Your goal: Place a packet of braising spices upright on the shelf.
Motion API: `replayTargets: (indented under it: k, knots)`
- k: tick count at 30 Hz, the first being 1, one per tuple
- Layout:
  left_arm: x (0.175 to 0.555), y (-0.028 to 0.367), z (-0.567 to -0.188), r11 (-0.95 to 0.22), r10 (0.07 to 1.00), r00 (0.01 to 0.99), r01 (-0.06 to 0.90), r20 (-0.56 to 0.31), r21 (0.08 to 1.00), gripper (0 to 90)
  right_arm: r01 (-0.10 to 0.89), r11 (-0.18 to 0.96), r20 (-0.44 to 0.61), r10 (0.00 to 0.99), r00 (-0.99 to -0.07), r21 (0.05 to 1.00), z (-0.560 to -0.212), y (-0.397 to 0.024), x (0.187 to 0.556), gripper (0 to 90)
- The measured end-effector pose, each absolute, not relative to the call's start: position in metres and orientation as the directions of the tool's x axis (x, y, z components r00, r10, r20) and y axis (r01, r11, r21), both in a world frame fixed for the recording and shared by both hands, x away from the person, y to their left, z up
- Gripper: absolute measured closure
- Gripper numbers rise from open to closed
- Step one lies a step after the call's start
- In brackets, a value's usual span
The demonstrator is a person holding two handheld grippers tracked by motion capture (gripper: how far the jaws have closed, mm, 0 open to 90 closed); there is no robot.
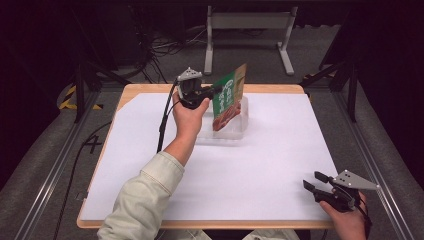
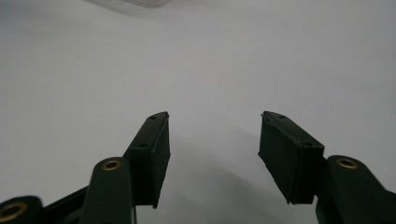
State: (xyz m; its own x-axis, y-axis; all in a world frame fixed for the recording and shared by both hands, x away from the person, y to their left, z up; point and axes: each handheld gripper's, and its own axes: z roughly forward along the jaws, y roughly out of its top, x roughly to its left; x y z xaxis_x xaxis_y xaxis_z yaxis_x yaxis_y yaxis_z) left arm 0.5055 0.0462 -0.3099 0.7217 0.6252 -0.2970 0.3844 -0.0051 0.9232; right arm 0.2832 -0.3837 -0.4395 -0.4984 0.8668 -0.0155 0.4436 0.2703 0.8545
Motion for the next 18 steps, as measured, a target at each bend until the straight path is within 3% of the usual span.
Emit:
replayTargets:
  k: [9,15,16,18]
  knots:
    - [0.501,0.05,-0.312,-0.017,0.625,0.723,0.391,-0.296,0.92,85.9,0.44,0.287,-0.016,0.851,-0.524,0.851,-0.44,-0.376,0.293,43.2]
    - [0.5,0.057,-0.313,0.001,0.623,0.725,0.374,-0.293,0.927,61.8,0.434,0.29,-0.015,0.844,-0.536,0.853,-0.439,-0.373,0.298,43.2]
    - [0.499,0.059,-0.312,0.007,0.617,0.729,0.371,-0.295,0.929,61.8,0.435,0.292,-0.014,0.843,-0.538,0.852,-0.439,-0.372,0.299,43.2]
    - [0.496,0.062,-0.309,-0.012,0.613,0.739,0.361,-0.278,0.932,48.3,0.429,0.3,-0.018,0.836,-0.549,0.852,-0.439,-0.369,0.302,43.1]
